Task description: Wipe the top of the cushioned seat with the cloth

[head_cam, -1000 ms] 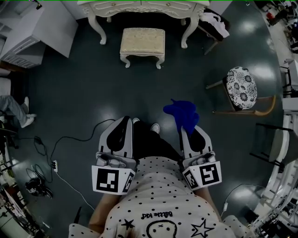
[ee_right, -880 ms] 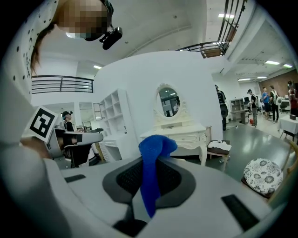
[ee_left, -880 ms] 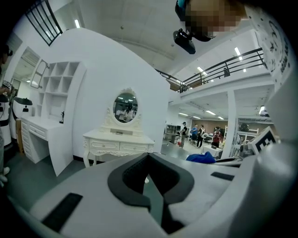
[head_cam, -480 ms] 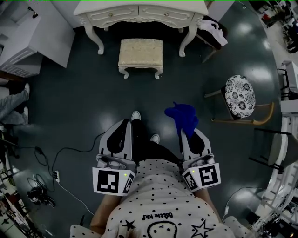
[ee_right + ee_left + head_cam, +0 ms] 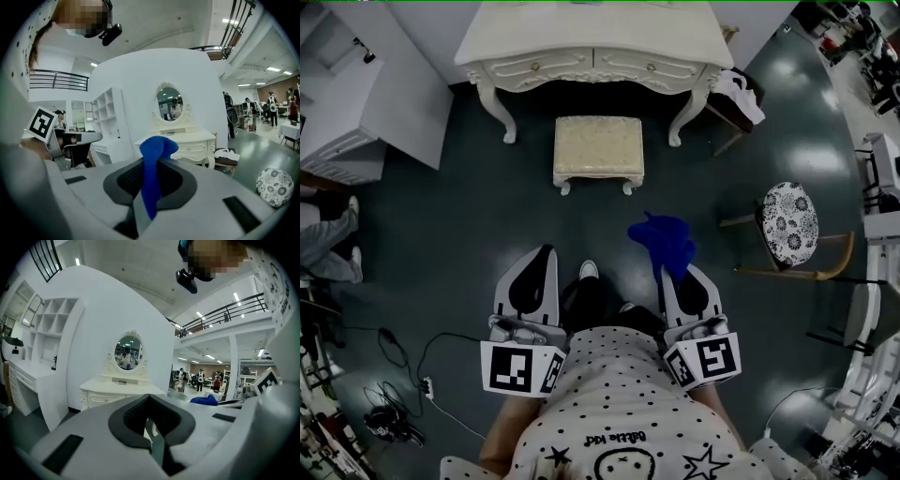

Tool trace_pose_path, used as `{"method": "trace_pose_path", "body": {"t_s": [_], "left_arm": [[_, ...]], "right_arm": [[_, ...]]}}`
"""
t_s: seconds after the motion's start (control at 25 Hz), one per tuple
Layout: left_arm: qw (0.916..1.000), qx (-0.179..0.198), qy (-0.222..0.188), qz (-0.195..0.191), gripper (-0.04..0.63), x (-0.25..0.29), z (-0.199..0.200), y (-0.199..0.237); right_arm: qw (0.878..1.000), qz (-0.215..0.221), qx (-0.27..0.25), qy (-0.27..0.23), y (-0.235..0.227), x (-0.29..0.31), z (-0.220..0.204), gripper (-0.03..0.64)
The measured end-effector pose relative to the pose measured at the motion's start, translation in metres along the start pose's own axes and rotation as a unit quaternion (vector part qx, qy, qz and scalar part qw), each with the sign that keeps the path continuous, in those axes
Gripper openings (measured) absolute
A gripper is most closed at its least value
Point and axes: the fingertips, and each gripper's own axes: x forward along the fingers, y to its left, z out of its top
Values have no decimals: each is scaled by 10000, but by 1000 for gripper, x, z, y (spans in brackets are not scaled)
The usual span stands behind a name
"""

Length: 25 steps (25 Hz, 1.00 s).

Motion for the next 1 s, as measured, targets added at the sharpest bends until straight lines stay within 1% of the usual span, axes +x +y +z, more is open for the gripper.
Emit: {"method": "trace_pose_path", "body": {"t_s": [0.16, 0.36, 0.52, 0.68, 1.0], "left_arm": [[10000, -16, -13, 31, -3, 9, 5, 40], [9996, -142, 26, 226, -3, 13, 2, 77], [9991, -267, 114, 305, -3, 16, -3, 88], [9988, -308, 215, 315, -3, 25, -6, 93], [9981, -299, 236, 482, -3, 70, -1, 105]], "right_arm": [[9999, -87, 13, 59, 16, 28, 4, 60], [9998, -116, -78, 146, 26, 48, 6, 60], [9996, -122, -99, 218, 27, 61, 8, 61], [9995, -25, -114, 292, 28, 76, 10, 61], [9991, 143, -68, 392, 3, 118, 16, 61]]}}
